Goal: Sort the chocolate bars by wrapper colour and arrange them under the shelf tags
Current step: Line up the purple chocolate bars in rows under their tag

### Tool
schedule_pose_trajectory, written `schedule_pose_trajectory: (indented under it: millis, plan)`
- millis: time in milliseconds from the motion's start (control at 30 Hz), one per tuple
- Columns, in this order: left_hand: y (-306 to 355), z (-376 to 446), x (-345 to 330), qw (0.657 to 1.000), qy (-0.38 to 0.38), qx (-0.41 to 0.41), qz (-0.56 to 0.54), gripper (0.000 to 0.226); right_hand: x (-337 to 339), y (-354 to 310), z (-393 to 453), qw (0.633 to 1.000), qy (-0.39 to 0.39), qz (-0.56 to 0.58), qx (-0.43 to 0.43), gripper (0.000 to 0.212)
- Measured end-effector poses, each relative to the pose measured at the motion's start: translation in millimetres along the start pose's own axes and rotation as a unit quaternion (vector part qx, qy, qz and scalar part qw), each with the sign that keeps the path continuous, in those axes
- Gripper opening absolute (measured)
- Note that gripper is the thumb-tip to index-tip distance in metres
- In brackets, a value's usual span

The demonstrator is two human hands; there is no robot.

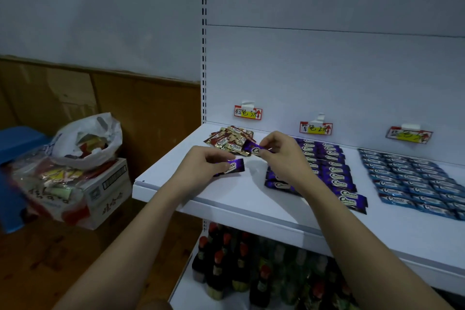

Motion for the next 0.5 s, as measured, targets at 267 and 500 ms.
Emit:
schedule_pose_trajectory:
  millis: [267,500]
  plan:
    - [45,-22,-54,0.993,-0.085,-0.069,0.036,0.013,77,2,-53,0.997,0.004,-0.068,-0.027,0.012]
    - [63,-35,-76,0.988,-0.071,-0.106,0.088,0.015,103,7,-91,0.996,0.023,-0.055,-0.067,0.015]
Point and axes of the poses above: each hand's wrist, its own z-axis towards the middle knuckle, its own x-axis out of the back of the hand, y = z × x, the point moved 4 cm from there along z, towards the middle knuckle, and after that the axes turned 13 degrees about z, right-handed, at the moved point
